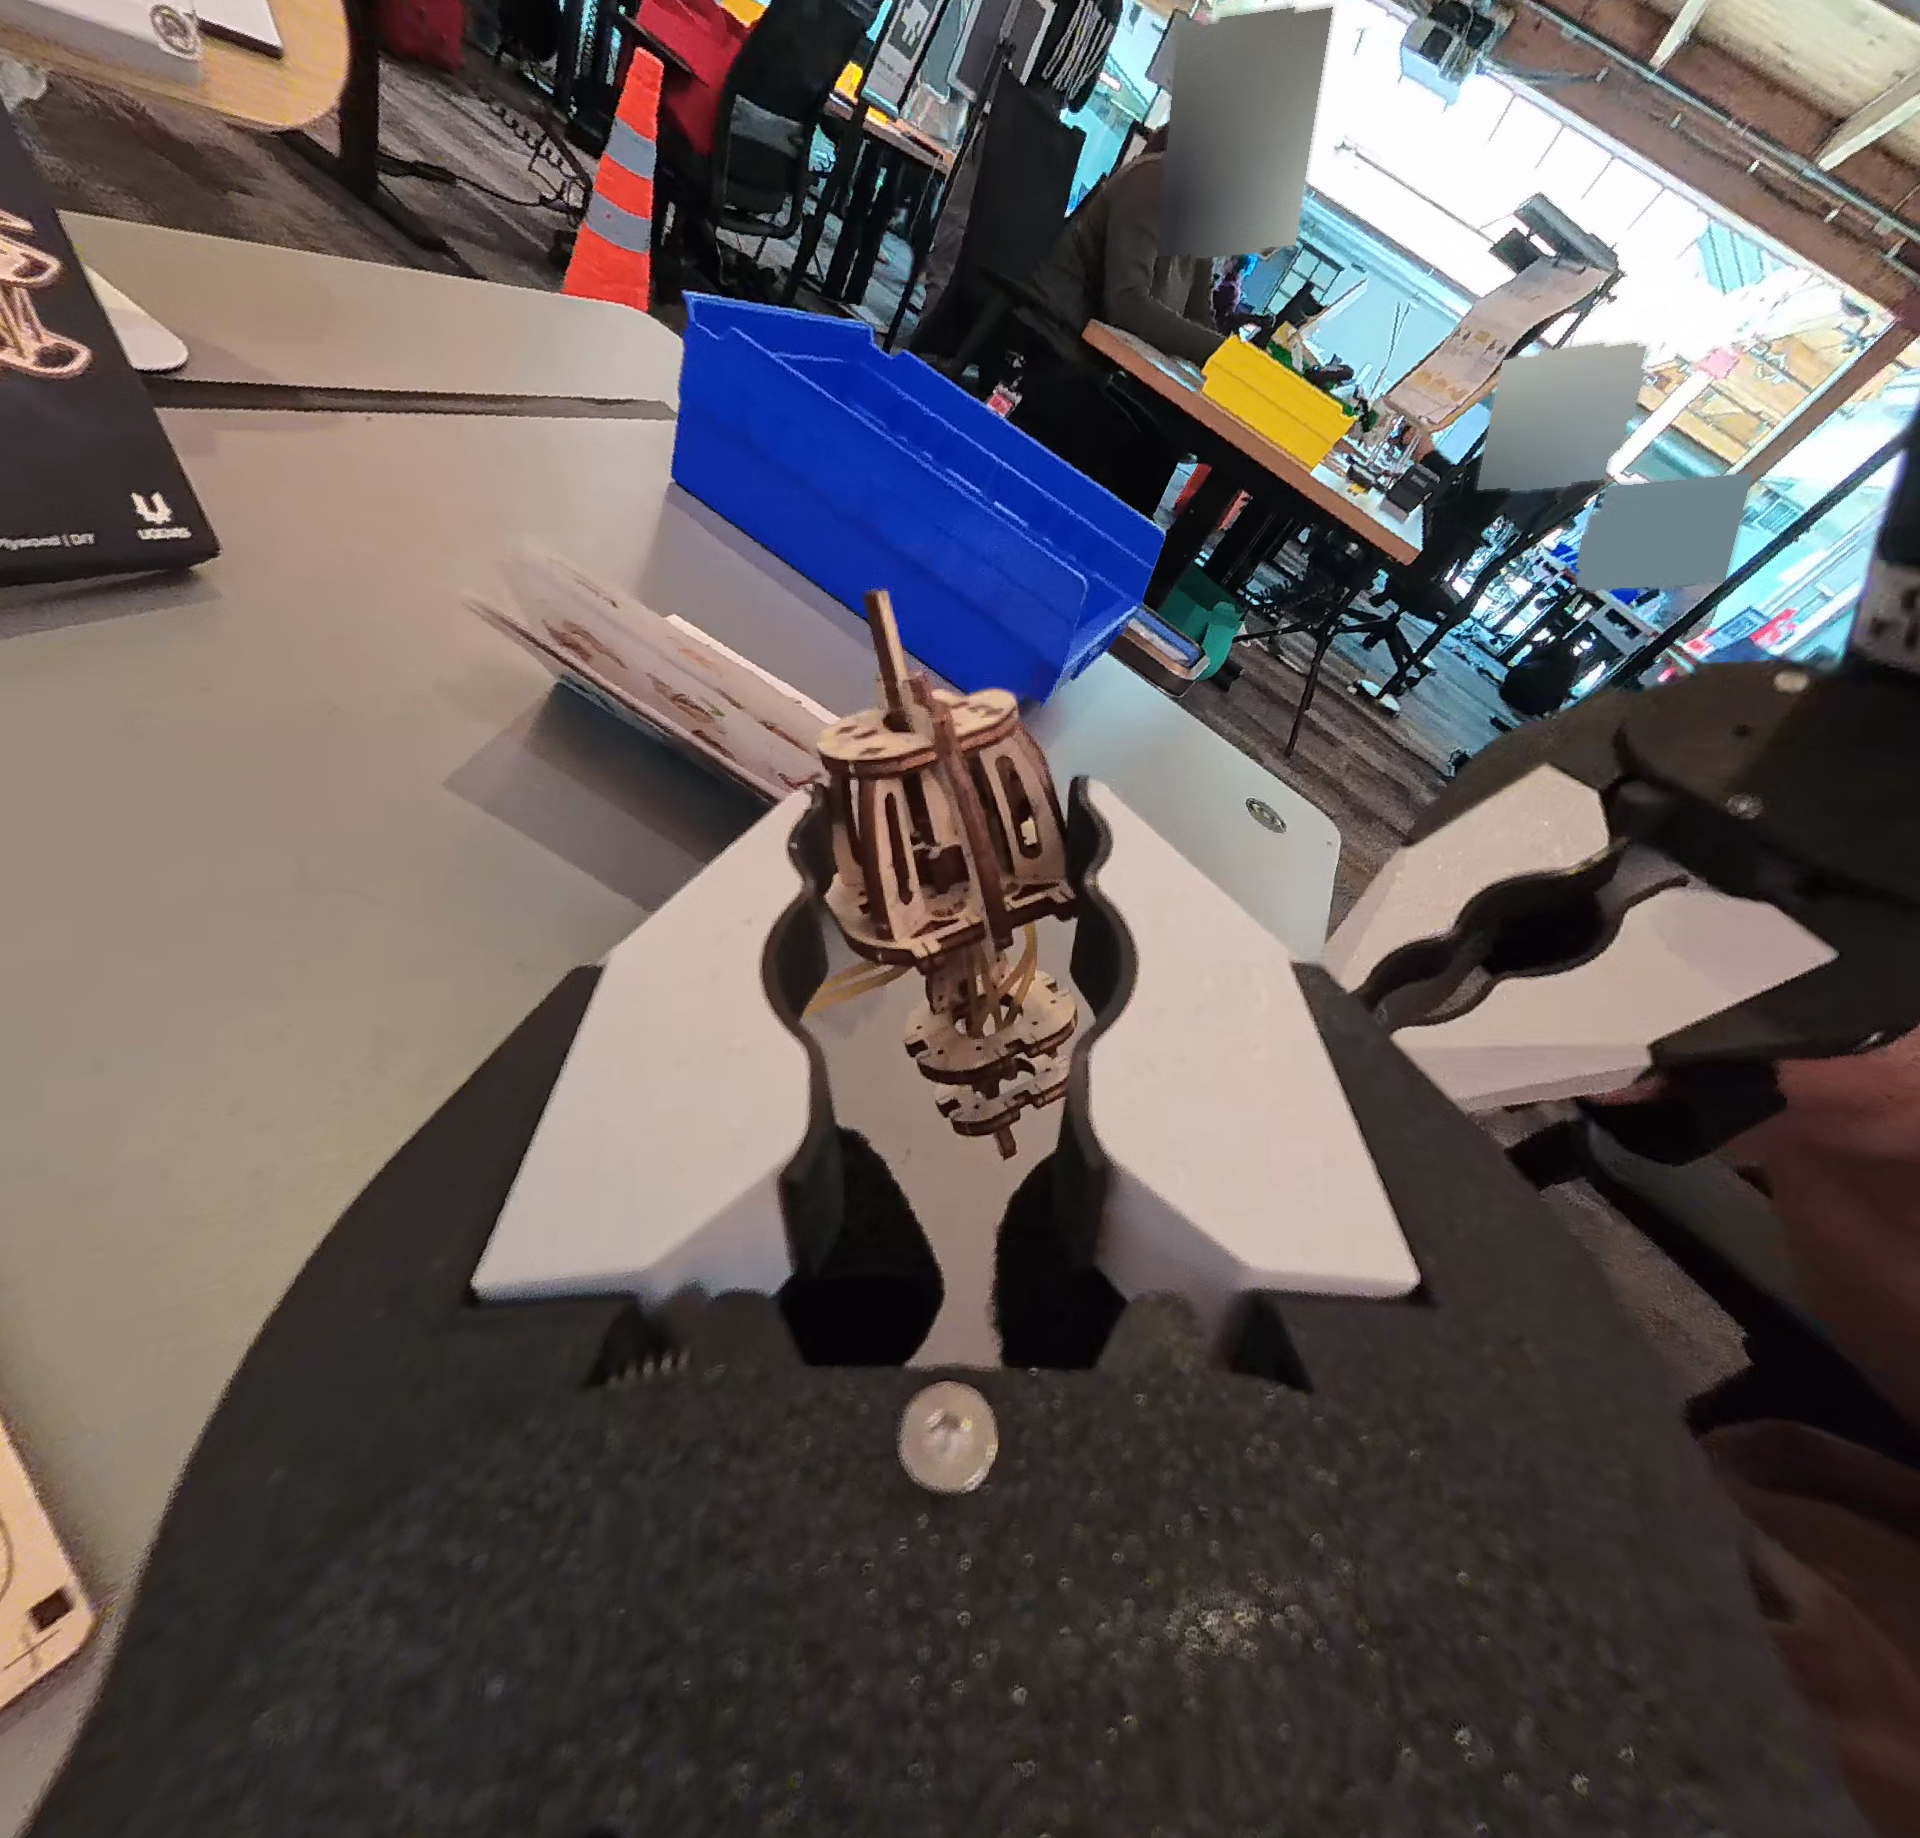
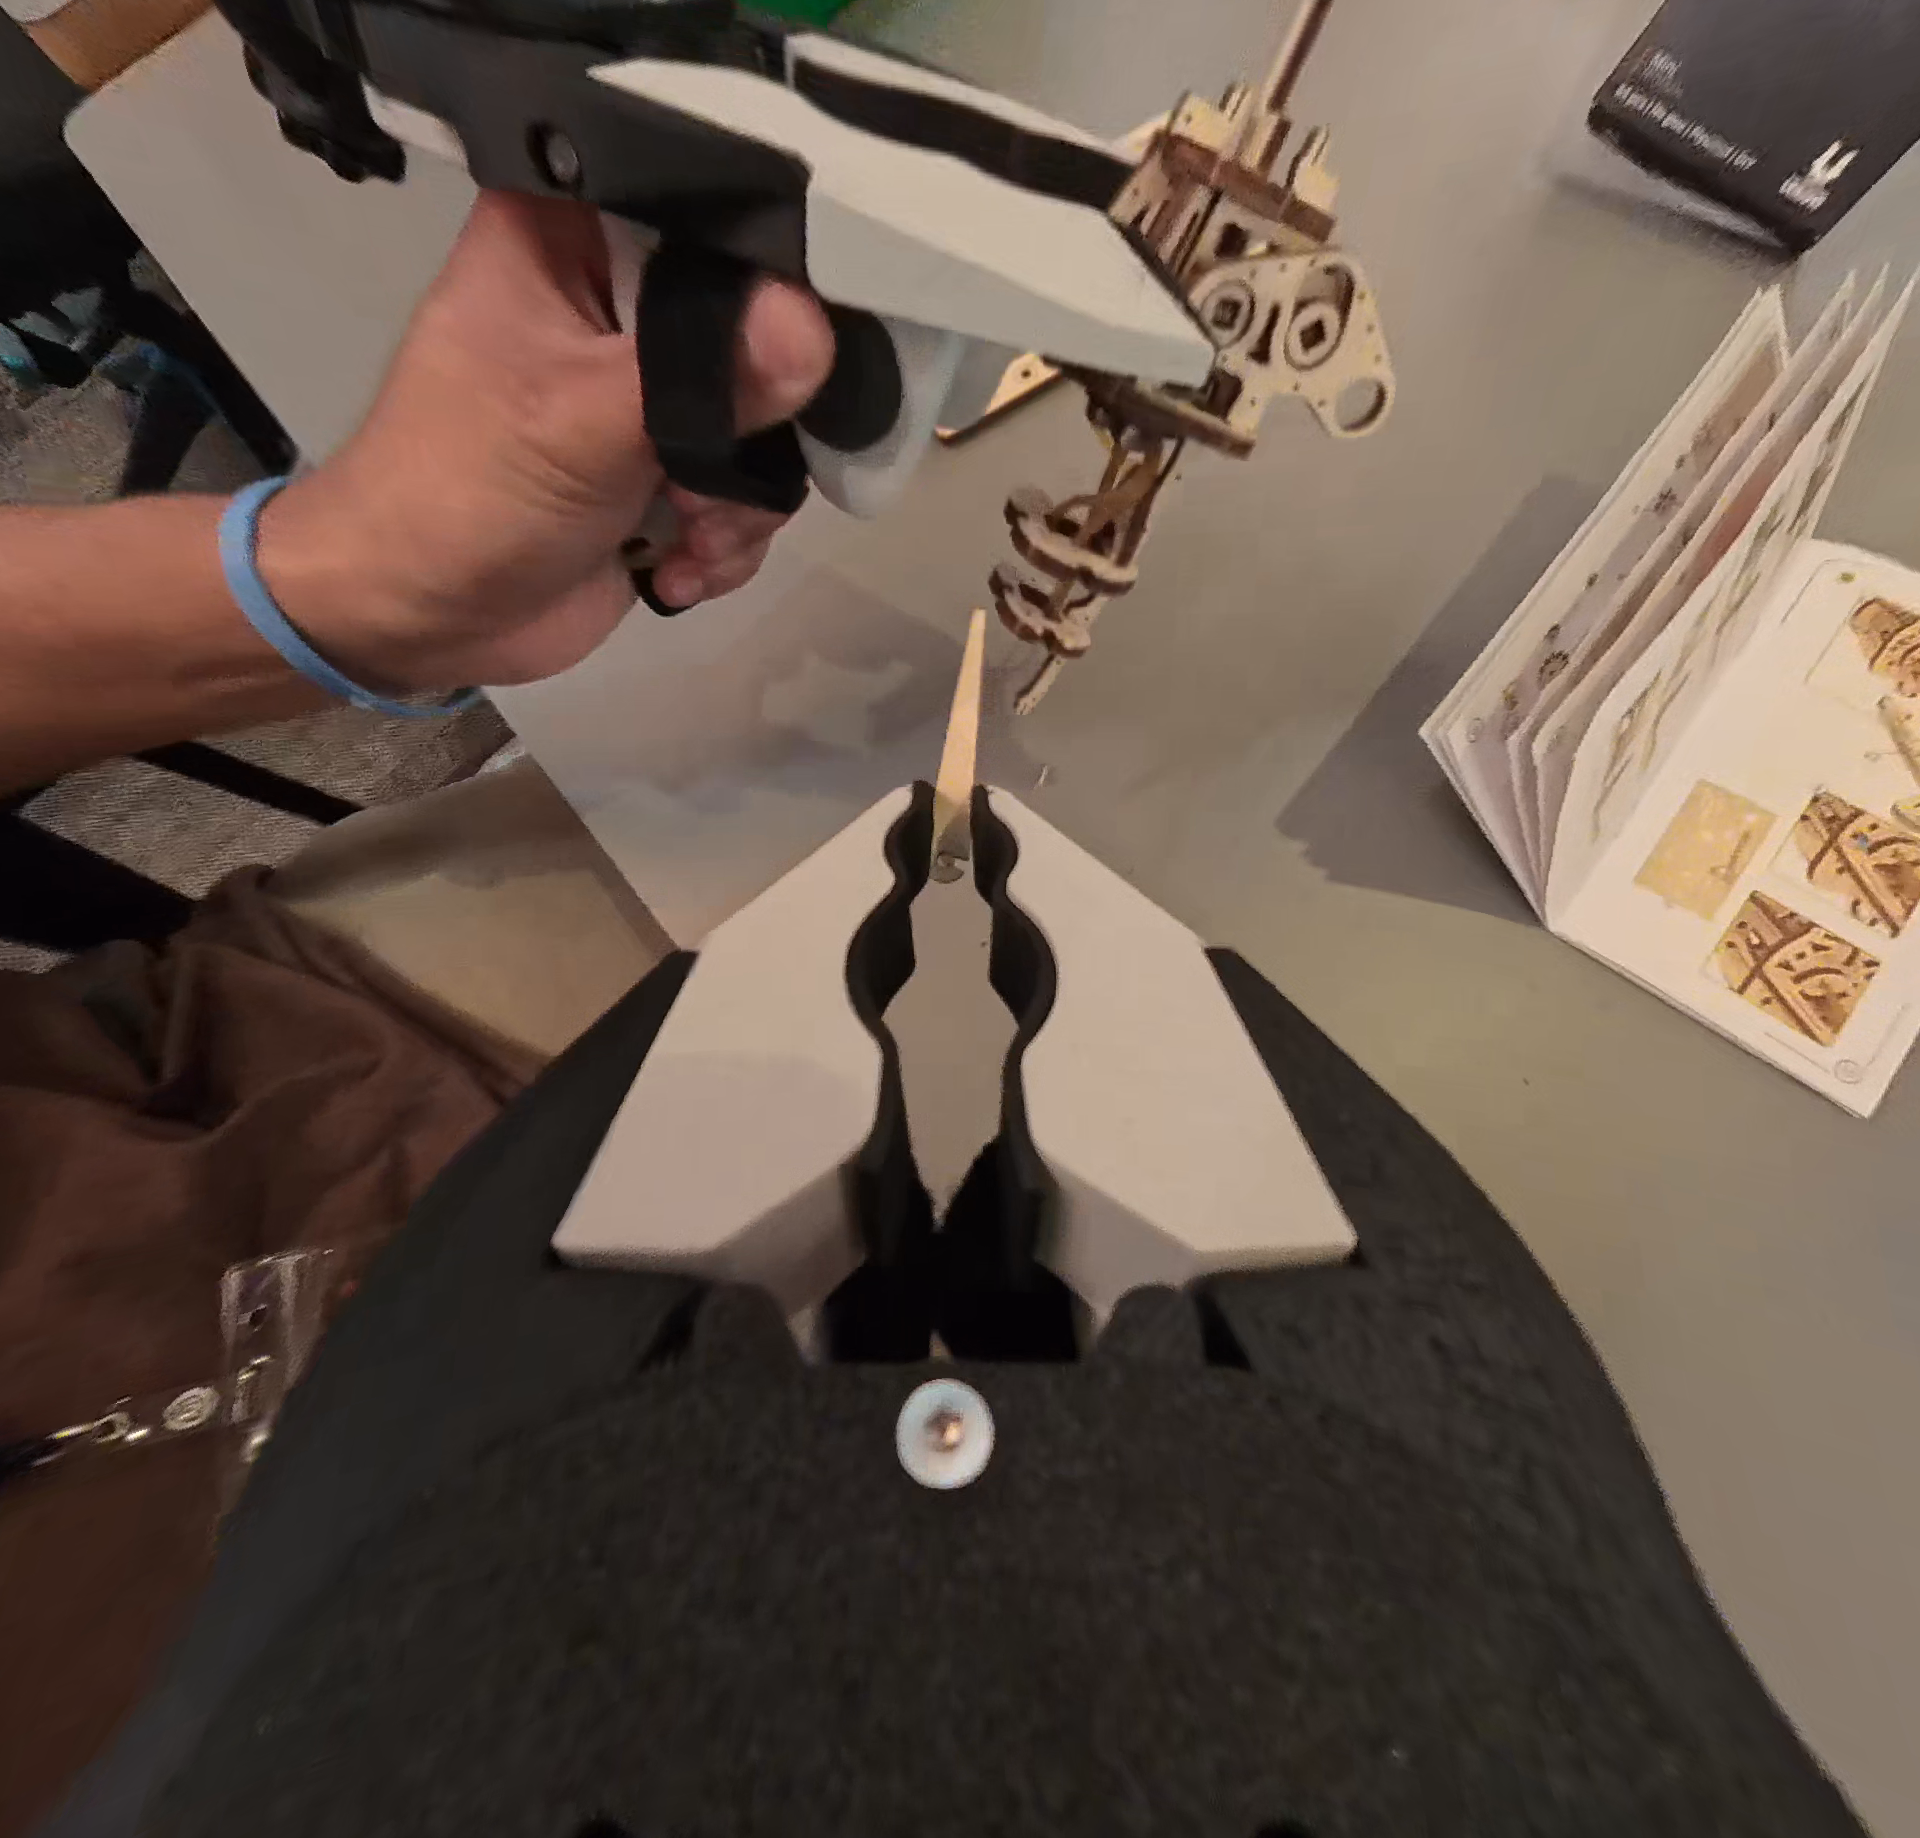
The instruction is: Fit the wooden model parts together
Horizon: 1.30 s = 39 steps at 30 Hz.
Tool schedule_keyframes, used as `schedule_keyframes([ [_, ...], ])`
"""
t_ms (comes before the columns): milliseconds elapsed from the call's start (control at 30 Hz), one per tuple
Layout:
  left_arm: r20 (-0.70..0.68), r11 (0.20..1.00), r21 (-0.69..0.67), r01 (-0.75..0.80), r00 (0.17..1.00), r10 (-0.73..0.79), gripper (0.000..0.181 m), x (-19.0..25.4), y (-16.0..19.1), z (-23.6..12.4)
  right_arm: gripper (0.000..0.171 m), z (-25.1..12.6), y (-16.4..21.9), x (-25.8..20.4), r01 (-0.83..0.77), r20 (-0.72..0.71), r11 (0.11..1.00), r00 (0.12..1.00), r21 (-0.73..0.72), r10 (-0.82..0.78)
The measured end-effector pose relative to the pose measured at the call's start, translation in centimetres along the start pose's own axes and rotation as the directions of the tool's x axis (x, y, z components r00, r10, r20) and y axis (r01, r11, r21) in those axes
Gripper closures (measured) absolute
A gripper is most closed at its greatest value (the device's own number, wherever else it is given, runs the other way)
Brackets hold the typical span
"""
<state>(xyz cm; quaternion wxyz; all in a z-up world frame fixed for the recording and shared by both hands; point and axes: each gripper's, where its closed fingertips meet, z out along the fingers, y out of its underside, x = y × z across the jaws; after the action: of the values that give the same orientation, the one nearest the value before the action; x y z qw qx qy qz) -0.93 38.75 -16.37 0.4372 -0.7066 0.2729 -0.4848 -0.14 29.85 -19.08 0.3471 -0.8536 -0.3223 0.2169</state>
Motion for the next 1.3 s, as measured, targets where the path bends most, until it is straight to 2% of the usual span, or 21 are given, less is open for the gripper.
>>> schedule_keyframes([
  [133, 0.01, 0.998, -0.009, -0.059, 0.998, 0.059, 0.138, 0.8, 0.1, 0.3, 0.165, 0.0, -0.2, 0.4, -0.042, 0.026, 0.996, 0.999, -0.08, 0.044],
  [267, -0.037, 0.998, -0.012, -0.064, 0.997, 0.064, 0.138, 1.6, 0.1, 0.3, 0.165, -2.2, -0.9, 3.0, 0.166, -0.097, 0.977, 0.979, -0.13, -0.179],
  [467, -0.139, 0.999, -0.027, -0.023, 0.99, 0.019, 0.138, 2.2, 0.2, 0.3, 0.165, -3.0, -0.7, 3.9, 0.474, -0.037, 0.864, 0.873, -0.169, -0.486],
  [600, -0.174, 0.999, -0.03, -0.029, 0.984, 0.023, 0.138, 2.6, 0.1, 0.2, 0.165, -2.7, -1.5, 3.3, 0.564, -0.05, 0.811, 0.815, -0.156, -0.577],
  [667, -0.187, 0.998, -0.04, -0.039, 0.982, 0.031, 0.138, 2.8, 0.3, 0.3, 0.164, -2.3, -1.2, 3.5, 0.602, -0.055, 0.773, 0.781, -0.199, -0.622],
  [1300, -0.206, 0.999, -0.036, -0.037, 0.978, 0.028, 0.138, 3.4, 0.5, 0.5, 0.164, -1.5, -1.8, 3.2, 0.602, -0.015, 0.776, 0.788, -0.188, -0.615],
])
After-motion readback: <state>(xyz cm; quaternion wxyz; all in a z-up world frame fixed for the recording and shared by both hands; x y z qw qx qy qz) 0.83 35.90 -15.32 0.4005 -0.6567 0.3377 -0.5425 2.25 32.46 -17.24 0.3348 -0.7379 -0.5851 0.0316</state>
